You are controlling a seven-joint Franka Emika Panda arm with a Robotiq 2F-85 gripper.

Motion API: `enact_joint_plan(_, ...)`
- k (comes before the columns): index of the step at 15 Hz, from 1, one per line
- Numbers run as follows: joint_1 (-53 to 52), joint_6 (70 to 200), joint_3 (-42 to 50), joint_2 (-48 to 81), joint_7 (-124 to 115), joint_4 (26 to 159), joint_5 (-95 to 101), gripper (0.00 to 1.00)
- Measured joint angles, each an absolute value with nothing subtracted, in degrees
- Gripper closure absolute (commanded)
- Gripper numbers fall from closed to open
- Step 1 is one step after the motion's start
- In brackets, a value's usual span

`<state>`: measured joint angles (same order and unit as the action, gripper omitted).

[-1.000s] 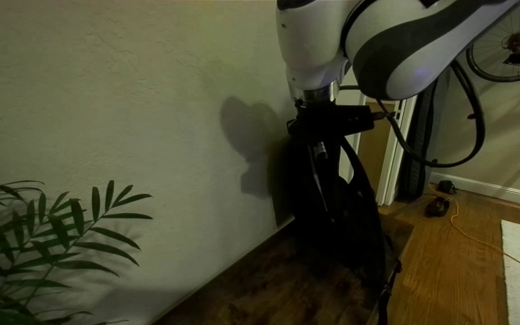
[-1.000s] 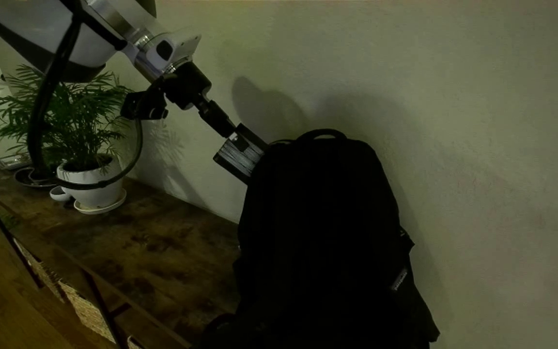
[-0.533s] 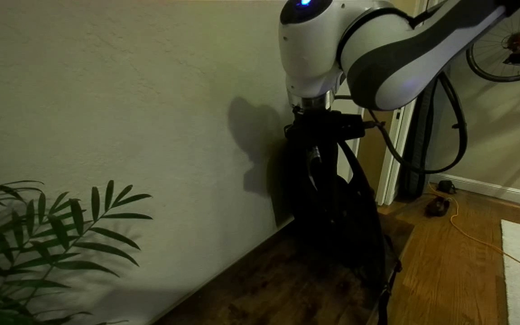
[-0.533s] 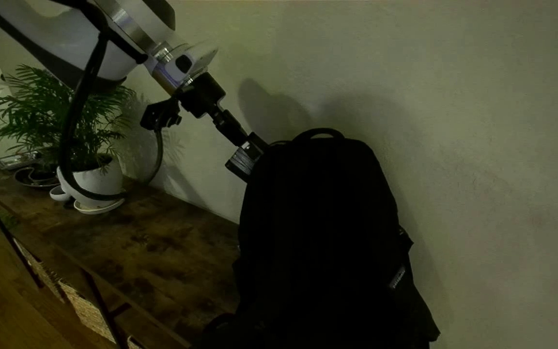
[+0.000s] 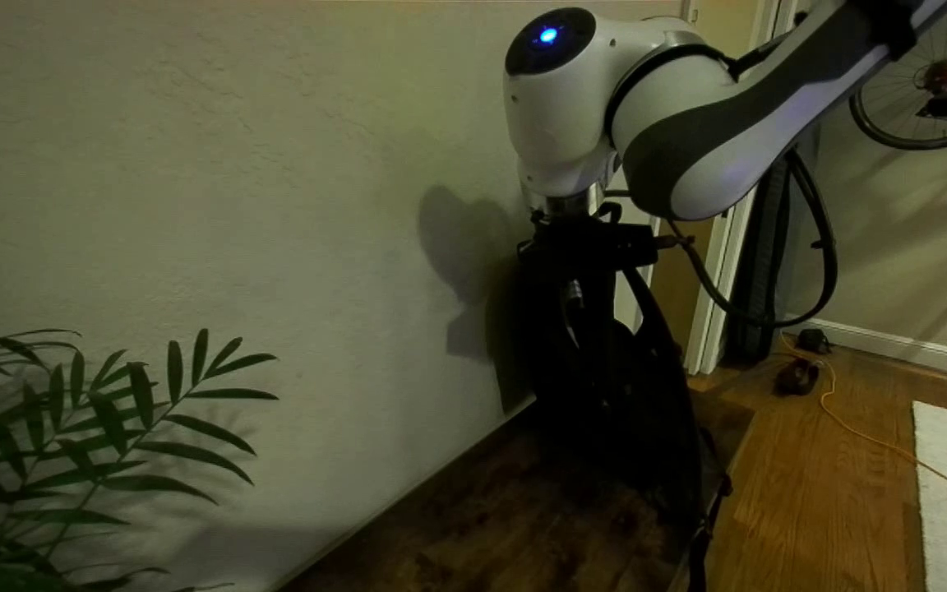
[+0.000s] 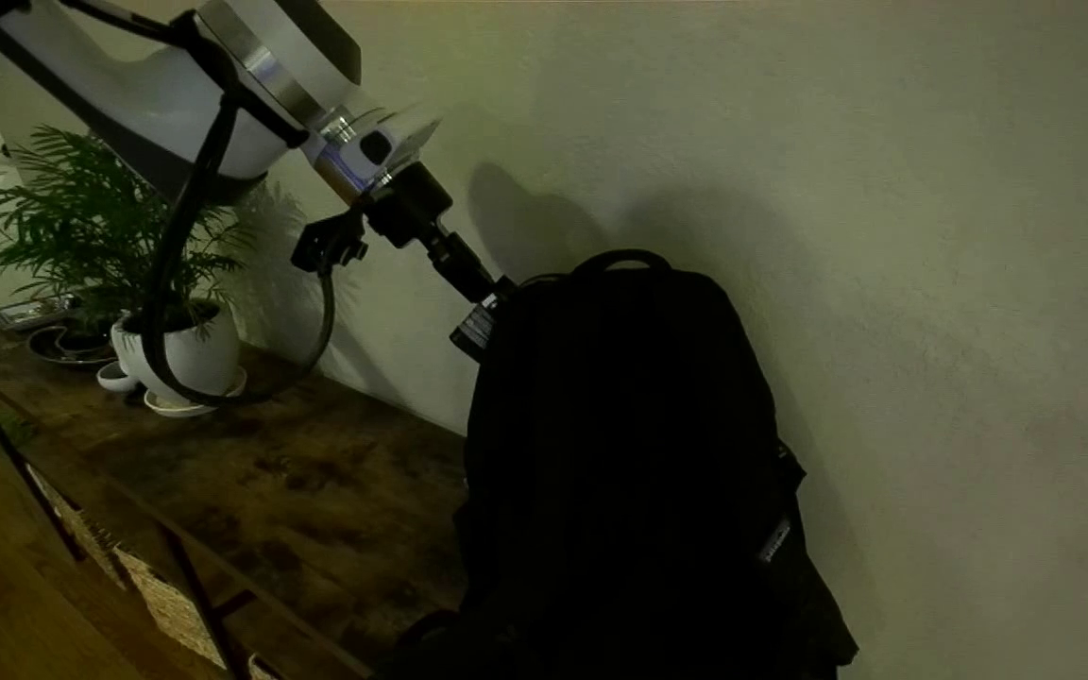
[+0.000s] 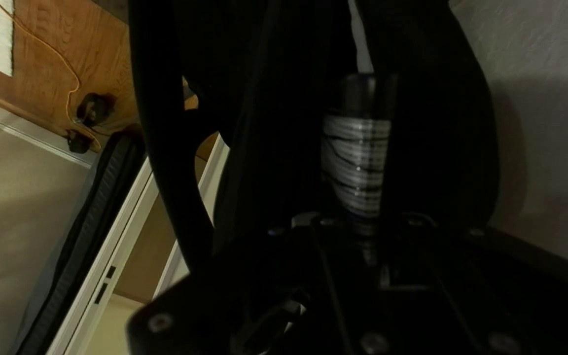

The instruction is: Put the wallet inside the black backpack

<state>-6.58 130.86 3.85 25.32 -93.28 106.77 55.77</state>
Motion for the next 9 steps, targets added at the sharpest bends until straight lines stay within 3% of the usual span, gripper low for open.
enact_joint_plan(7,-6.6,130.9,4.0,25.9,-93.3,105.9,55.8,0.03)
enact_joint_plan(9,-6.5,130.9,4.0,25.9,-93.3,105.8,55.6,0.0)
